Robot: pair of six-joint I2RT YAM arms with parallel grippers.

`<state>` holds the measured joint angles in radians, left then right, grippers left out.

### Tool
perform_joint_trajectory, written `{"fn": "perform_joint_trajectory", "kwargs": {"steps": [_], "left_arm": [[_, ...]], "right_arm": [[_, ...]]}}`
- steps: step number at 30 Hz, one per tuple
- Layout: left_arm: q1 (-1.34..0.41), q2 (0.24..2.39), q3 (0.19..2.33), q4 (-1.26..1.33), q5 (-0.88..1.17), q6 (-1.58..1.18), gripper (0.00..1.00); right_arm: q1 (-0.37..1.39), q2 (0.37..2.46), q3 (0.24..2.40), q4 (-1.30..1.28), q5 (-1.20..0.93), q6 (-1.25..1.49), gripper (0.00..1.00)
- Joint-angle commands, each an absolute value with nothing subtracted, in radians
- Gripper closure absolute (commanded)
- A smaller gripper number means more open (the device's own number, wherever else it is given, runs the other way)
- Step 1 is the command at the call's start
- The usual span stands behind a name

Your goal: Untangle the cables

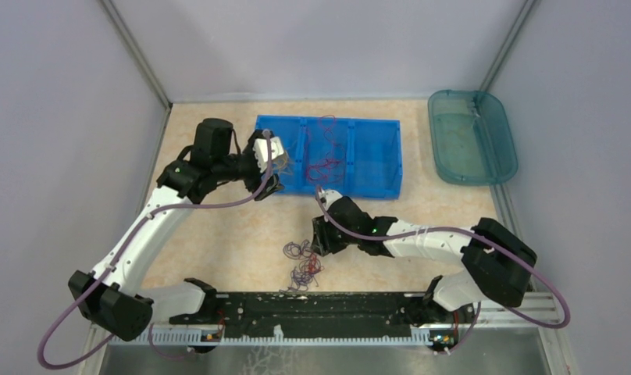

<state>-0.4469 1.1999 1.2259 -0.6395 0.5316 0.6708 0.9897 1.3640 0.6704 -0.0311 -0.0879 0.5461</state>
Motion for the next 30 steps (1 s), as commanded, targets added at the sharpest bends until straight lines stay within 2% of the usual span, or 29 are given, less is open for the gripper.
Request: {"fn": "perform_joint_trajectory", "kwargs": {"steps": [1, 5, 7, 13, 19, 21, 29, 30], "left_arm": [[-0.445, 1.178, 1.233, -0.601, 0.525, 0.677, 0.11], [-0.444, 1.177, 1.232, -0.598, 0.510, 0.680, 0.10], [-0.444, 1.177, 1.235, -0.595, 0.504, 0.681, 0.10], [-0.445, 1.181, 1.259, -0.595, 0.515, 0.684, 0.10], [-0.455, 1.198, 1.278, -0.594, 0.522, 0.674, 0.10], [-0.457, 1.197, 1.273, -0.593, 0.522, 0.671, 0.10], [-0.459, 1.187, 1.262, -0.590, 0.511, 0.673, 0.10], [-0.460, 1.186, 1.263, -0.591, 0.511, 0.674, 0.10]], "right_arm": [[1.007, 1.382, 0.686, 0.009, -0.092, 0.627, 0.62], [1.006, 1.370, 0.663, 0.067, -0.103, 0.646, 0.80], [1.007, 1.377, 0.664, 0.077, -0.123, 0.653, 0.82], [1.006, 1.440, 0.702, -0.006, -0.118, 0.639, 0.62], [1.011, 1.418, 0.690, -0.037, -0.049, 0.630, 0.58], [1.011, 1.410, 0.675, -0.009, -0.059, 0.640, 0.63], [1.007, 1.376, 0.612, 0.158, -0.147, 0.702, 1.00], [1.004, 1.353, 0.608, 0.174, -0.148, 0.703, 1.00]]}}
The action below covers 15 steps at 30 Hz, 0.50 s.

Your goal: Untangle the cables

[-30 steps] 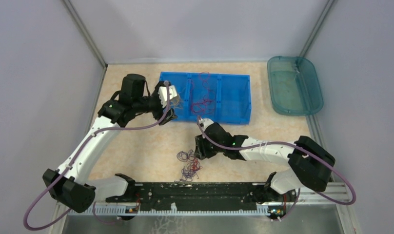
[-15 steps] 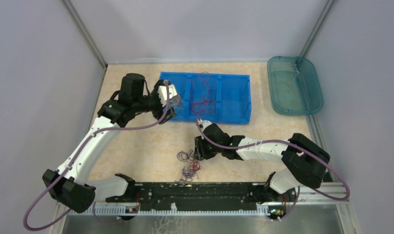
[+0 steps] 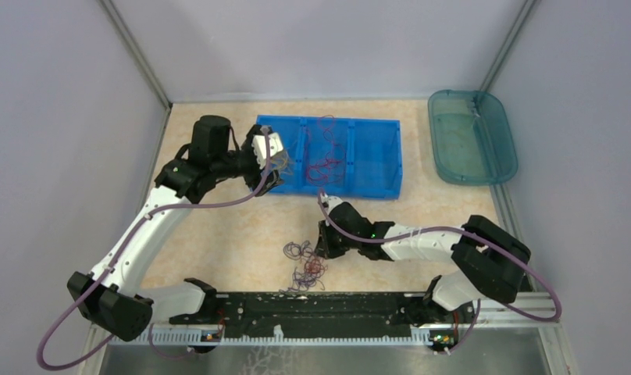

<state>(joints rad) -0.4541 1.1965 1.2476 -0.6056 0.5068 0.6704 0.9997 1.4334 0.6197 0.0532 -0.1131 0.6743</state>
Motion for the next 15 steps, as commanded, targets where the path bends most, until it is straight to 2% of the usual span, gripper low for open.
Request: {"fn": "perform_joint_trajectory", "kwargs": {"steps": [1, 10, 15], "left_arm": [[-0.459, 1.186, 1.264, -0.593, 0.513, 0.673, 0.10], [-0.460, 1.151, 1.233, -0.670, 0.706, 0.652, 0.11], [-0.463, 1.110, 1.177, -0.700, 0.856, 0.638, 0.17]], "right_arm": [[0.998, 1.330, 0.607, 0.187, -0.150, 0.702, 1.00], [0.949, 1.168, 0.736, 0.136, -0.183, 0.591, 1.00], [0.948, 1.135, 0.791, 0.135, -0.192, 0.533, 1.00]]}}
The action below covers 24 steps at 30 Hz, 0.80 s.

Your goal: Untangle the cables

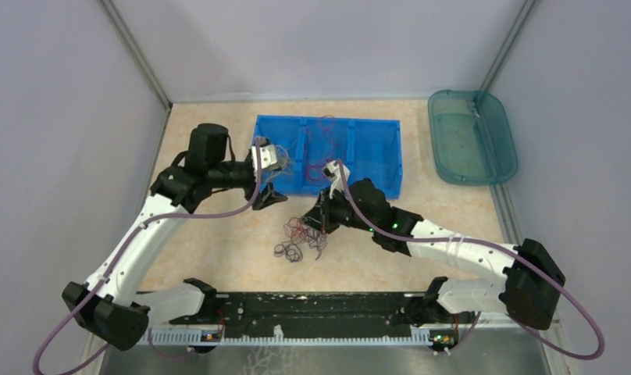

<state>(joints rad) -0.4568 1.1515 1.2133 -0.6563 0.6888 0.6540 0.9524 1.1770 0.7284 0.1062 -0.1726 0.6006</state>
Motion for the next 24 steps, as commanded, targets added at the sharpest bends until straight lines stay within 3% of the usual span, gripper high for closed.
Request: {"fn": "perform_joint_trajectory", "kwargs": {"steps": [1, 15, 21, 24], "left_arm": [[-0.465, 1.101, 1.164, -0.700, 0.875, 0.634, 0.18], [-0.564, 0.995, 0.970, -0.617, 0.837, 0.494, 0.31], [-0.589, 0.990, 0.914, -0.494, 0.681, 0.456, 0.55], [-0.590, 0.991, 0.931, -0.492, 0.655, 0.487, 0.75]], "right_arm": [[0.948, 1.130, 0.796, 0.140, -0.190, 0.530, 1.00], [0.950, 1.103, 0.819, 0.274, -0.189, 0.544, 1.00], [0.950, 1.099, 0.792, 0.347, -0.226, 0.568, 1.00], [0.950, 1.088, 0.772, 0.354, -0.227, 0.570, 1.00]]}}
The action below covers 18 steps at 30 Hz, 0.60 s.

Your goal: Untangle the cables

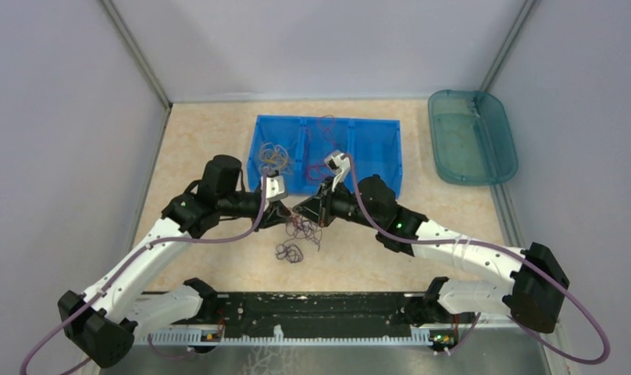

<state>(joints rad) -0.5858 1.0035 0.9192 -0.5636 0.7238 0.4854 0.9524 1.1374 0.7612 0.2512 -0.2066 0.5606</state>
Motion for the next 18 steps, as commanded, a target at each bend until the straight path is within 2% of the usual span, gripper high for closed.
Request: {"fn": "perform_joint_trajectory", "kwargs": {"steps": [1, 3, 5, 14, 18], "left_arm": [[-0.590, 0.994, 0.940, -0.503, 0.653, 0.501, 0.82], [-0.590, 0.998, 0.960, -0.534, 0.652, 0.536, 0.91], [-0.591, 0.997, 0.983, -0.557, 0.651, 0.565, 1.00], [-0.608, 0.966, 1.062, -0.567, 0.709, 0.632, 1.00], [-0.630, 0.976, 1.110, -0.613, 0.731, 0.660, 1.00]], "right_arm": [[0.950, 1.080, 0.764, 0.354, -0.226, 0.569, 1.00], [0.950, 1.063, 0.744, 0.354, -0.224, 0.565, 0.98], [0.950, 1.040, 0.722, 0.355, -0.213, 0.559, 0.83], [0.948, 0.938, 0.628, 0.358, -0.162, 0.487, 0.39], [0.948, 0.910, 0.596, 0.451, -0.181, 0.398, 0.27]]}}
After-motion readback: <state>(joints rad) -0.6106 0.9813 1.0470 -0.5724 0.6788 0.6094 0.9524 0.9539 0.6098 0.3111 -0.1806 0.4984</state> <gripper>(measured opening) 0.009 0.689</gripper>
